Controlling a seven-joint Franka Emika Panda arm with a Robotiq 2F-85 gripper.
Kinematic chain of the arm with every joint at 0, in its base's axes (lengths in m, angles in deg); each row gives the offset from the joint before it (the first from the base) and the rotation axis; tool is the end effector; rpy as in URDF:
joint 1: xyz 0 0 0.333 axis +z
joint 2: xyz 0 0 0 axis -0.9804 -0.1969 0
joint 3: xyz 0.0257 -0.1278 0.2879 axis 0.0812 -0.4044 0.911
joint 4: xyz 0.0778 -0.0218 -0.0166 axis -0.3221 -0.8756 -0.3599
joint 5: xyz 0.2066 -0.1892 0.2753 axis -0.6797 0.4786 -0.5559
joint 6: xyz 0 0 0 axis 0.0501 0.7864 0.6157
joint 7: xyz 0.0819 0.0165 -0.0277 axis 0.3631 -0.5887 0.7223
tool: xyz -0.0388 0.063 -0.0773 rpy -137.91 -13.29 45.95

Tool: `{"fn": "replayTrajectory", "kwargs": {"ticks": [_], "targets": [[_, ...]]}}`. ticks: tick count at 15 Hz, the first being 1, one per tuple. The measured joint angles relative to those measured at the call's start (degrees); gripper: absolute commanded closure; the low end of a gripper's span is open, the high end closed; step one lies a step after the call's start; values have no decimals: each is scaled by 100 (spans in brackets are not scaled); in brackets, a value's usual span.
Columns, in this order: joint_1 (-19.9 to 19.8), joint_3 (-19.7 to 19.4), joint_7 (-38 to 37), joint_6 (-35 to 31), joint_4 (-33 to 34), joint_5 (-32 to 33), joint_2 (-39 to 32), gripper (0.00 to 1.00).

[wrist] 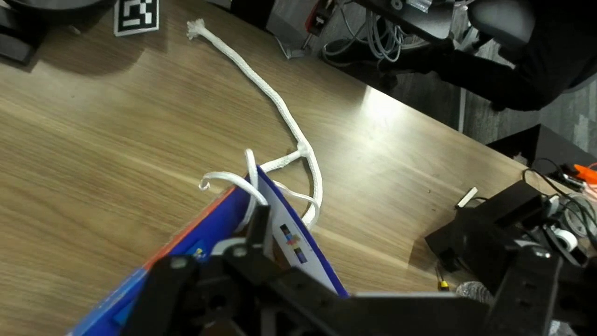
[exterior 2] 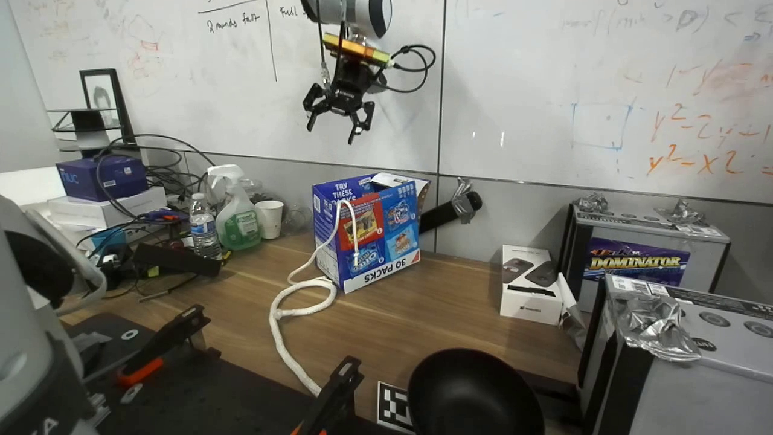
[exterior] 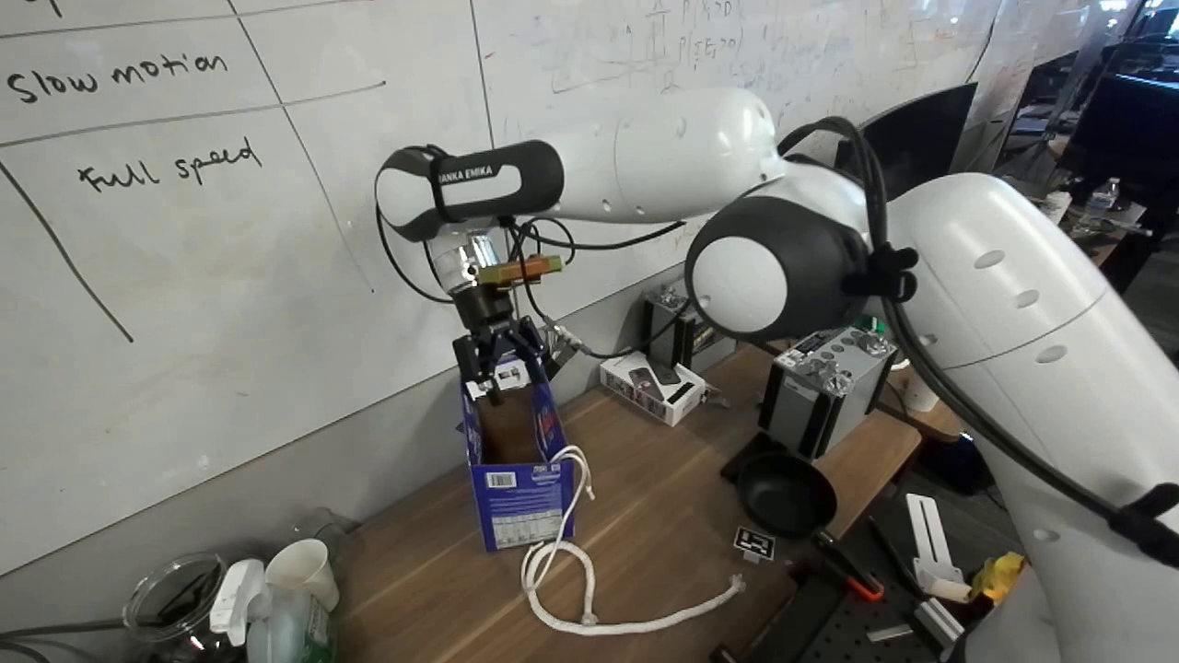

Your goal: Put the white ropes inside the blue box

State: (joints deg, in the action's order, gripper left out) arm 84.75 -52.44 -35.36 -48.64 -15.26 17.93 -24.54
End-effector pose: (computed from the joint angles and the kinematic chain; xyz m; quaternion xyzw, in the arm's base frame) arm 0.6794 0.1503 0.3251 -0.9284 -0.2051 0.2971 0.0876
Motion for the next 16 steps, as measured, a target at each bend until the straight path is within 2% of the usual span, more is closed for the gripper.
{"fn": "replayTrajectory", "kwargs": {"ticks": [3, 5, 10, 16], "targets": [[-151, -43, 15, -180, -629, 54, 746, 0], [-248, -85, 15, -577, -1124, 56, 1242, 0], [-482, -233, 55, -1991, -2494, 44, 2222, 0], [-583, -389, 220, -3533, -4318, 70, 2919, 0]]}}
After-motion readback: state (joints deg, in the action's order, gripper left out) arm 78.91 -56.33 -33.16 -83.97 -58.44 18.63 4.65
